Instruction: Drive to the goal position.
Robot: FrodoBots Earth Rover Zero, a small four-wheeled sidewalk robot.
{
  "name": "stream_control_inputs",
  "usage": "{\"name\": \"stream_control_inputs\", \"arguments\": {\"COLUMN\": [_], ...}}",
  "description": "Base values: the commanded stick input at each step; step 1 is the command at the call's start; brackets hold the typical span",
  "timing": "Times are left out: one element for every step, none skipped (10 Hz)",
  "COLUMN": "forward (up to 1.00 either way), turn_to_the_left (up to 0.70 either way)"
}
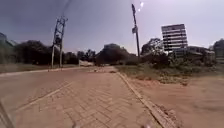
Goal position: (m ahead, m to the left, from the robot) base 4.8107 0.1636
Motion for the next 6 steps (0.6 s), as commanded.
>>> {"name": "stream_control_inputs", "arguments": {"forward": [0.3,0.3,0.3,0.3,0.3,0.3], "turn_to_the_left": [0.0,0.0,0.0,0.0,0.0,0.0]}}
